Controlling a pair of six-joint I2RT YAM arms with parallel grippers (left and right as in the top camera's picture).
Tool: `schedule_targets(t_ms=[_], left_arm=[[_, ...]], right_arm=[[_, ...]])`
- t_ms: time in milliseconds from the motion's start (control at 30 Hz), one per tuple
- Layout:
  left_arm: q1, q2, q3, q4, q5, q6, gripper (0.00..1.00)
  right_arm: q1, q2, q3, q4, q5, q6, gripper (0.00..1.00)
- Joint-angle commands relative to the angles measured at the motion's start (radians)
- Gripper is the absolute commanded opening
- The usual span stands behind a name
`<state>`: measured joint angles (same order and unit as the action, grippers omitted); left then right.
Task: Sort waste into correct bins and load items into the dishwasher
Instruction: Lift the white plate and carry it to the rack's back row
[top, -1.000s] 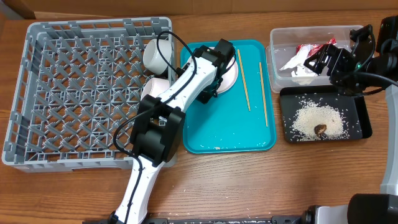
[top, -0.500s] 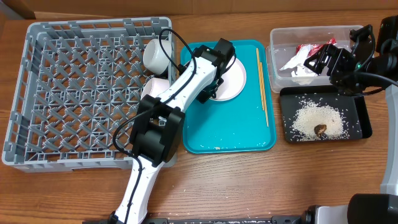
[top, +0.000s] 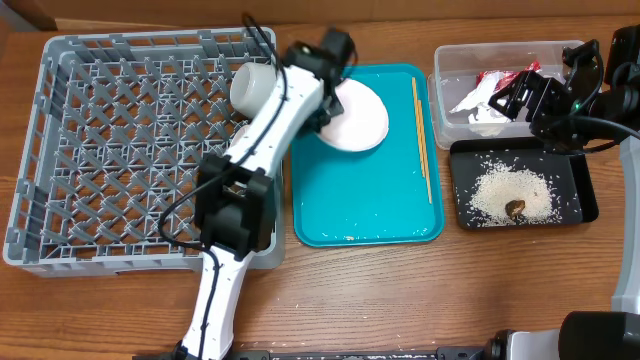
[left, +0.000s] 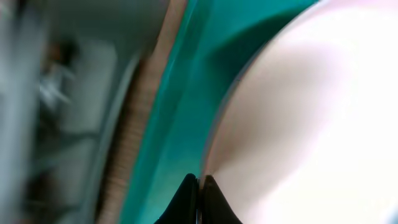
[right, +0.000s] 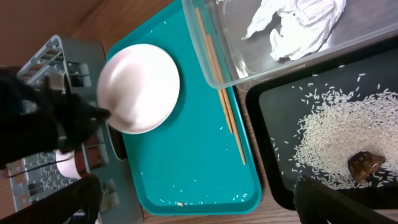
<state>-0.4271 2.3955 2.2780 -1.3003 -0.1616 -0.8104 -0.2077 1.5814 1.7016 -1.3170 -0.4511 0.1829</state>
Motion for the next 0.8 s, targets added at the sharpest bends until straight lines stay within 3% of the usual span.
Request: schedule_targets(t_ms=[0,133,300,533,767], left_arm=[[-0.003,-0.1,0.177,-0.066,0.019,0.411,0.04],[-0.003,-0.163,0.299,-0.121,-0.06,0.624,0.04],[-0.003,-0.284,0.342,-0.124,-0.323,0.845,0.04],[0.023,-0.336,0.342,-0.127,-0.844,0.887,0.04],[0.126,-0.299,0.335,-0.133,-0.911,0.882,0.04]], right_arm=[[0.005,-0.001,-0.001,0.006,0.006,-0.008,1.0],[0.005,-0.001,-0.001,0.006,0.006,-0.009,1.0],[0.005,-0.001,-0.001,0.006,0.006,-0.008,1.0],[0.005,-0.001,-0.001,0.006,0.006,-0.009,1.0],[0.005,-0.001,-0.001,0.006,0.006,-0.008,1.0]])
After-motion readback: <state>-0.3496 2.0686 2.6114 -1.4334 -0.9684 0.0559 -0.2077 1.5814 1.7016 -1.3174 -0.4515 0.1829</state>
